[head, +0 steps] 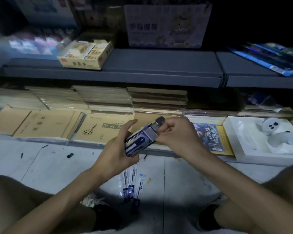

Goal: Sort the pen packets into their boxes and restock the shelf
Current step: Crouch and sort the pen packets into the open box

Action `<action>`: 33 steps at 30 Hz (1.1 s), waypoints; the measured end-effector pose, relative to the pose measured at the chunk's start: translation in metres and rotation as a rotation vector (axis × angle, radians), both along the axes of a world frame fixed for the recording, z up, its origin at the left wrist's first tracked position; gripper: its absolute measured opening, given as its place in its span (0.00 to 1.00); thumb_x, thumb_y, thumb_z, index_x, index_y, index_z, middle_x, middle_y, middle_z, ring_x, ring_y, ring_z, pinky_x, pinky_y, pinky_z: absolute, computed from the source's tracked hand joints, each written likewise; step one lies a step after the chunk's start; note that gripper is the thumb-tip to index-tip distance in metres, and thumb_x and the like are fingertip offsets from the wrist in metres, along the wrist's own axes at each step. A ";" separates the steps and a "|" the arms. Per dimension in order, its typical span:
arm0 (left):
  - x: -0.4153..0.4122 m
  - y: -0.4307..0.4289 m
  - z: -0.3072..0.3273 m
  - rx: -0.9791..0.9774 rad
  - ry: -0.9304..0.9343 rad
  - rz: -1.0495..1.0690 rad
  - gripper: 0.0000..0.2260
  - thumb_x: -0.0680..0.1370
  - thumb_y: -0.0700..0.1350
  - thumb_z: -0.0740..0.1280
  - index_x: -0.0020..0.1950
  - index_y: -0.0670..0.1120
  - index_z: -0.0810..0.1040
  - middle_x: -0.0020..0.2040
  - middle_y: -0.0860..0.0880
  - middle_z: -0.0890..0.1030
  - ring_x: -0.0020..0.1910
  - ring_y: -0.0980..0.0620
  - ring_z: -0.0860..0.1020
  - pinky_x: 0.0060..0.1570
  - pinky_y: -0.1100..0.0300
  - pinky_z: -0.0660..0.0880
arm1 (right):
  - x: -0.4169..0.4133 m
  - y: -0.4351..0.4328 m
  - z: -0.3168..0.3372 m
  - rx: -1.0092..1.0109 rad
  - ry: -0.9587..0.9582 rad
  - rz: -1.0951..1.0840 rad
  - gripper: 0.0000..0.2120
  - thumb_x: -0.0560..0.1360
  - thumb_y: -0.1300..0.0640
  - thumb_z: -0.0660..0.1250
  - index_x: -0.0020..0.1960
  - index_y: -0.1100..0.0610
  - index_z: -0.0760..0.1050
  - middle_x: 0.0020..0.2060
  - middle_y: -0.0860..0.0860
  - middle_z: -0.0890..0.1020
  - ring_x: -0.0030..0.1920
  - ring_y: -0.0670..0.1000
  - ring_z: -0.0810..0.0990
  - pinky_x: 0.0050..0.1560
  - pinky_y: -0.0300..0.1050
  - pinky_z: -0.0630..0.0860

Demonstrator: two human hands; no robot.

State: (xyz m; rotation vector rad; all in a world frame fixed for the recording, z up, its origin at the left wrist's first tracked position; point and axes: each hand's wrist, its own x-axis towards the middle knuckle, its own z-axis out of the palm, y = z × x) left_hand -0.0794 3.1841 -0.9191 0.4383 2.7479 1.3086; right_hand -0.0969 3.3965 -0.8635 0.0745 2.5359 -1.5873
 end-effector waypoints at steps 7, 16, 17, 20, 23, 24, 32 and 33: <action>0.014 -0.079 -0.031 -0.025 -0.127 0.261 0.44 0.71 0.40 0.78 0.77 0.62 0.58 0.51 0.54 0.80 0.45 0.54 0.83 0.46 0.46 0.83 | -0.003 -0.046 -0.034 -0.242 -0.004 -0.008 0.06 0.74 0.53 0.78 0.43 0.51 0.83 0.34 0.45 0.79 0.31 0.43 0.75 0.33 0.39 0.71; 0.039 -0.130 -0.071 -0.001 -0.207 0.406 0.42 0.71 0.41 0.77 0.77 0.60 0.59 0.50 0.53 0.82 0.43 0.53 0.83 0.46 0.45 0.82 | 0.019 -0.094 -0.253 0.335 -0.595 -0.092 0.16 0.77 0.51 0.72 0.42 0.65 0.82 0.37 0.60 0.86 0.37 0.58 0.86 0.39 0.52 0.84; 0.041 -0.133 -0.075 -0.003 -0.222 0.412 0.41 0.71 0.41 0.77 0.77 0.60 0.59 0.49 0.53 0.82 0.43 0.53 0.83 0.46 0.45 0.82 | 0.028 -0.099 -0.277 0.388 -0.649 -0.122 0.16 0.77 0.51 0.71 0.42 0.65 0.82 0.38 0.60 0.86 0.37 0.57 0.85 0.37 0.48 0.82; 0.047 -0.140 -0.084 -0.045 -0.259 0.413 0.41 0.71 0.42 0.77 0.77 0.59 0.59 0.48 0.52 0.81 0.43 0.52 0.82 0.45 0.46 0.82 | 0.057 -0.112 -0.334 0.397 -0.790 -0.209 0.18 0.76 0.47 0.71 0.52 0.63 0.80 0.49 0.59 0.85 0.42 0.56 0.83 0.37 0.41 0.73; 0.050 -0.143 -0.090 -0.065 -0.281 0.382 0.42 0.71 0.41 0.77 0.78 0.58 0.58 0.48 0.53 0.80 0.42 0.54 0.81 0.43 0.50 0.82 | 0.075 -0.139 -0.367 0.434 -0.818 -0.278 0.34 0.70 0.33 0.73 0.58 0.62 0.76 0.55 0.59 0.82 0.49 0.58 0.83 0.47 0.48 0.81; 0.051 -0.144 -0.092 -0.060 -0.292 0.377 0.42 0.71 0.41 0.77 0.78 0.58 0.58 0.48 0.54 0.80 0.43 0.54 0.82 0.43 0.50 0.82 | 0.077 -0.149 -0.372 0.463 -0.805 -0.308 0.39 0.67 0.30 0.73 0.61 0.62 0.75 0.58 0.59 0.81 0.52 0.59 0.83 0.51 0.52 0.83; 0.056 -0.157 -0.102 -0.005 -0.350 0.420 0.42 0.72 0.42 0.78 0.79 0.59 0.58 0.54 0.57 0.77 0.53 0.53 0.81 0.46 0.56 0.83 | 0.063 -0.214 -0.390 0.666 -0.672 -0.385 0.44 0.65 0.34 0.72 0.69 0.62 0.65 0.64 0.59 0.71 0.62 0.61 0.73 0.55 0.57 0.75; 0.055 -0.160 -0.104 -0.001 -0.350 0.428 0.42 0.72 0.42 0.78 0.79 0.58 0.58 0.54 0.57 0.77 0.53 0.53 0.81 0.46 0.58 0.82 | 0.060 -0.219 -0.392 0.693 -0.660 -0.382 0.43 0.65 0.36 0.72 0.69 0.62 0.65 0.64 0.59 0.71 0.61 0.61 0.73 0.55 0.57 0.75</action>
